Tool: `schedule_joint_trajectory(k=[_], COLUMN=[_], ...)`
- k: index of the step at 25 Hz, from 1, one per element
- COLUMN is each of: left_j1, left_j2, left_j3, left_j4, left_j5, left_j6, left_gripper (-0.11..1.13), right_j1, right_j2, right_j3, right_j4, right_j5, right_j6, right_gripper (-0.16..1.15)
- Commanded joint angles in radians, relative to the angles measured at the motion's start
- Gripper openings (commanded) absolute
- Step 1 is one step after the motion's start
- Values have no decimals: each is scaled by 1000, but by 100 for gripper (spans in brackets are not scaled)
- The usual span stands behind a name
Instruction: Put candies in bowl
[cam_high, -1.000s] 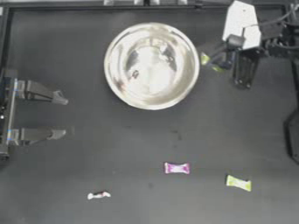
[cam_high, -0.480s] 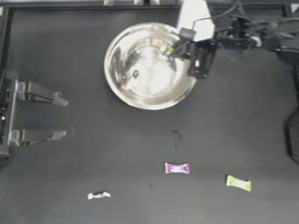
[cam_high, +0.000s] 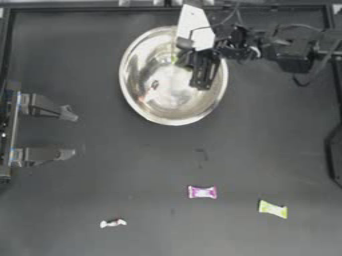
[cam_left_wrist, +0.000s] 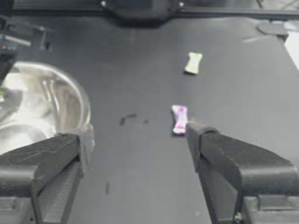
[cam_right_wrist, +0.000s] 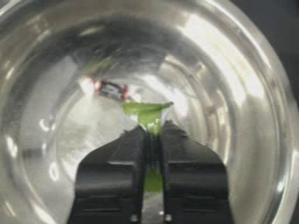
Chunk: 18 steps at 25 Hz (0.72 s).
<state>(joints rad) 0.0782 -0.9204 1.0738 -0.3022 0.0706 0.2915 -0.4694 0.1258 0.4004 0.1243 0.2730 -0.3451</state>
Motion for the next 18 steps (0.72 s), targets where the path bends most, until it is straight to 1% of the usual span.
schedule_joint_trajectory(k=[1, 2, 3, 6, 9, 12, 18], left_j1=[2, 2, 2, 2, 2, 2, 2], left_j2=[12, 12, 12, 12, 12, 12, 8], left_j3=[-12, -12, -12, -9, -9, -9, -8], left_j4=[0, 0, 0, -2, 0, 0, 0], left_j5=[-6, -6, -8, -8, -8, -8, -6], left_j6=[0, 0, 0, 0, 0, 0, 0], left_gripper=[96, 96, 96, 96, 96, 96, 96], right_j1=[-2, -3, -5, -5, -2, 14, 83], right_j2=[-12, -12, -12, -18, -48, -103, -273], right_j3=[-25, -25, -23, -23, -20, -2, 89], right_j4=[20, 26, 29, 26, 32, 44, 80], right_j5=[-3, -3, -3, -3, -3, -2, -15], right_j6=[3, 3, 2, 2, 2, 0, -3], right_gripper=[96, 108, 111, 95, 96, 98, 98])
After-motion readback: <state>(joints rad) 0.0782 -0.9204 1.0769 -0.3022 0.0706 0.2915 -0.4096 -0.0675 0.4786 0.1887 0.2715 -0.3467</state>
